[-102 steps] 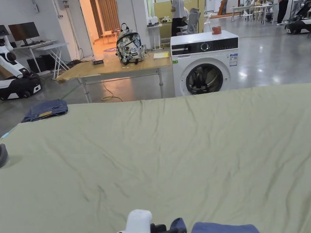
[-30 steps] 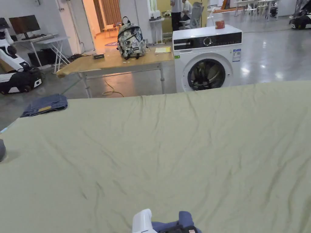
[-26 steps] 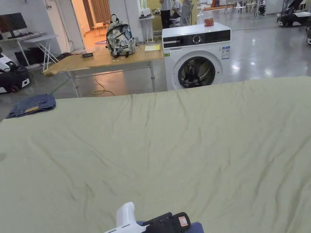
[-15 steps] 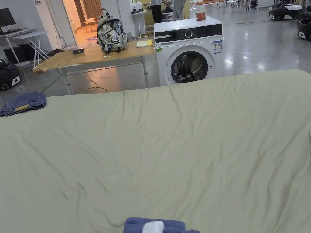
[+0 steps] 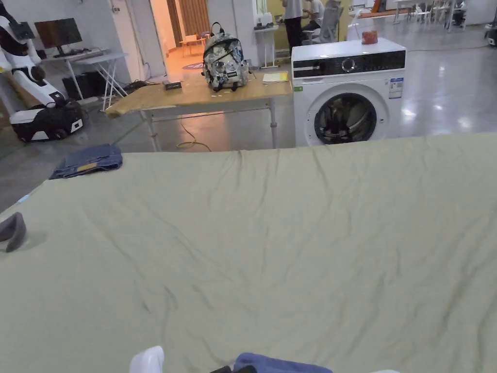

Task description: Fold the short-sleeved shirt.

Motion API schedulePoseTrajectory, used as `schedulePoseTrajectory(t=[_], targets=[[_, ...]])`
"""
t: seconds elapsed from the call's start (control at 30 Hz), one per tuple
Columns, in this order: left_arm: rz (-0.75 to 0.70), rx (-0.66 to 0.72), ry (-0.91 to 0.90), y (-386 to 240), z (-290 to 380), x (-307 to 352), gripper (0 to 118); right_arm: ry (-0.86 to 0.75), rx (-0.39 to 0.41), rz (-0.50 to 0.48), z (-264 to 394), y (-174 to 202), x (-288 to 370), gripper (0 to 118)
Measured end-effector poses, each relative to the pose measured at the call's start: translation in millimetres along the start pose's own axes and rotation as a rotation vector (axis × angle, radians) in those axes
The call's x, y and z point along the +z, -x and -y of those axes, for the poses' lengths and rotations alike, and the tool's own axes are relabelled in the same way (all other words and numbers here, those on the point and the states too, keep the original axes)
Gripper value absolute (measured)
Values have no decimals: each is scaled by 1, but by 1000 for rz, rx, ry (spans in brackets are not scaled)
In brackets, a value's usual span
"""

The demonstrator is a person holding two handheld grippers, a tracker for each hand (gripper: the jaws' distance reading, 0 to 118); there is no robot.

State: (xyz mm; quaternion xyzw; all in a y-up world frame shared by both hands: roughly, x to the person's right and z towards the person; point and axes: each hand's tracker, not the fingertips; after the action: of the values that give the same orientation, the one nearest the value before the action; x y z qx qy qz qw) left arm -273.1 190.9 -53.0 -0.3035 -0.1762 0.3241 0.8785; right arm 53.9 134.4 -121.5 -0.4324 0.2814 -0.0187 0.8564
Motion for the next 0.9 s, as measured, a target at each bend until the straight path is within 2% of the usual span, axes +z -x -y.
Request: schedulePoseTrajectory(t=[0.07, 0.1, 0.17, 0.2, 0.3, 0.43, 0.47, 0.5, 0.53, 0.57, 0.6, 0.63, 0.7, 0.73, 0.87, 0.9], targets=[[-48, 99, 3, 34, 0, 8, 77, 159, 58, 118, 2, 1, -34, 0], [-50, 148, 11, 48, 2, 9, 79, 209, 73, 110, 7, -1, -47, 0], [-2, 251, 42, 64, 7, 0, 79, 109, 39, 77, 10, -1, -38, 0], [-1, 277, 85, 67, 11, -8, 79, 108, 9, 74, 9, -1, -33, 0], [-42, 151, 153, 71, 19, -41, 79, 99, -13, 44, 20, -13, -35, 0], [-9, 177, 227, 73, 21, -85, 79, 110, -122, -28, 15, -26, -32, 0], [19, 188, 203, 75, 20, -89, 79, 113, -121, -31, 15, -29, -34, 0], [70, 222, 203, 76, 18, -92, 77, 113, -121, -35, 14, -30, -34, 0], [101, 236, 212, 75, 19, -94, 66, 113, -120, -36, 13, -28, -31, 0], [96, 219, 229, 76, 21, -96, 47, 112, -120, -35, 14, -27, -31, 0], [78, 194, 241, 69, 24, -99, 35, 111, -117, -29, 14, -26, -31, 0], [-24, 126, 242, 66, 25, -100, 33, 105, -111, -23, 15, -24, -31, 0], [-8, 143, 238, 66, 25, -99, 31, 106, -105, -8, 13, -17, -26, 0], [-5, 156, 223, 64, 23, -95, 30, 106, -136, -8, 11, -16, -20, 0], [66, 177, 173, 75, -1, -53, 29, -9, -277, -172, 12, -18, 14, 0], [28, 140, 122, 76, -10, -35, 29, -35, -293, -193, 12, -18, 22, 0]])
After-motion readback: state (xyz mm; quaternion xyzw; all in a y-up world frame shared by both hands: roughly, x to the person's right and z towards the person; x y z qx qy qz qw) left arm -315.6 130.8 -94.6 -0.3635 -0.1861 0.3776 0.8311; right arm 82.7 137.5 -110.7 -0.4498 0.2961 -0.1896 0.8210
